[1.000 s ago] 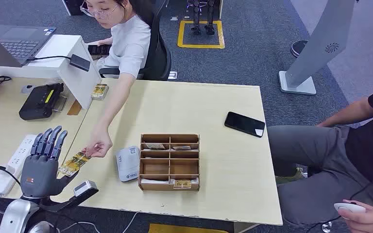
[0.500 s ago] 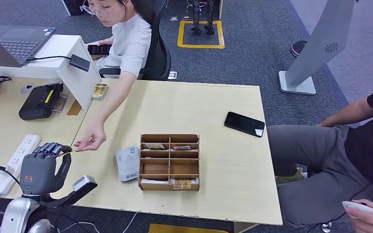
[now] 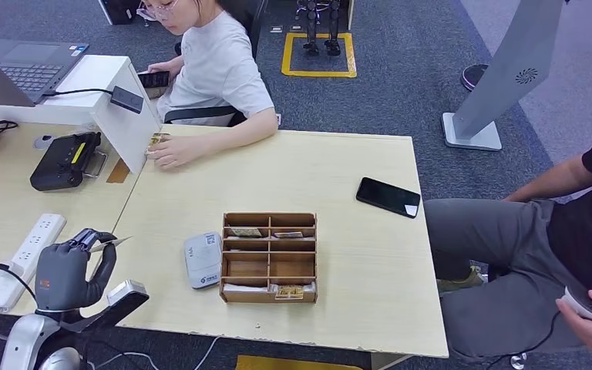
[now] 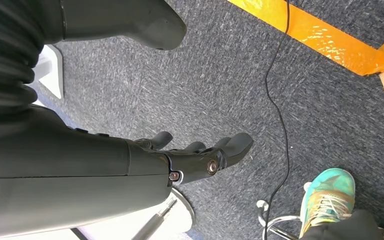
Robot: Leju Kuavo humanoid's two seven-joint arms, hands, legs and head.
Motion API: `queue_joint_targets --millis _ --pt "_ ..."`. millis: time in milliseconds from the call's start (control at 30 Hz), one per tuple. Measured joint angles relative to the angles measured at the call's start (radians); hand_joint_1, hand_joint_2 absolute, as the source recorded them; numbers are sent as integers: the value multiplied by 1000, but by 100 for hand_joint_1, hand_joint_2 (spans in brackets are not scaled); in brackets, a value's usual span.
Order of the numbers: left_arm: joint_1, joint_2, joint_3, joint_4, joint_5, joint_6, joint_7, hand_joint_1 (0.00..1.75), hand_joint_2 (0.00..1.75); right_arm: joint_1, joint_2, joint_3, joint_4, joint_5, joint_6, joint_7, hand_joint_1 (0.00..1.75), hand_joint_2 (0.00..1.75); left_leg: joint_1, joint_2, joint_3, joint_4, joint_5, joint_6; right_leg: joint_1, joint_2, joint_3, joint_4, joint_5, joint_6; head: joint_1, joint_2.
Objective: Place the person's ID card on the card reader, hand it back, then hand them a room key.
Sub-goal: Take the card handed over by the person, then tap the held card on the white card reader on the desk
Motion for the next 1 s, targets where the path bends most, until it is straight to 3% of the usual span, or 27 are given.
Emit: queue_joint_targets --millis 100,267,467,600,767,1000 --pt "13 -3 0 -17 138 -61 -66 175 175 0 0 0 1 -1 -2 -1 0 175 0 0 0 0 0 0 0 0 -1 0 0 0 0 0" --pt "17 -38 0 -62 469 -338 -38 175 175 1 2 0 1 -10 -21 0 0 175 0 -1 0 0 0 0 0 0 -2 0 0 0 0 0" --pt "18 -45 0 -69 517 -376 -28 175 175 1 2 0 1 -11 -24 0 0 175 0 0 0 0 0 0 0 0 -2 0 0 0 0 0" --pt "24 -95 -4 -114 732 -474 62 175 175 6 9 0 1 -19 -42 3 0 175 0 0 0 0 0 0 0 0 -2 0 0 0 0 0" --pt "9 -136 -26 -123 805 -413 141 175 175 5 14 0 3 -20 -60 3 0 175 0 0 0 0 0 0 0 0 -3 0 0 0 0 0" --pt "-65 -175 -56 -41 806 -284 166 175 175 2 18 0 11 -18 -70 17 0 175 0 0 0 0 0 0 0 0 -2 0 0 0 0 0"
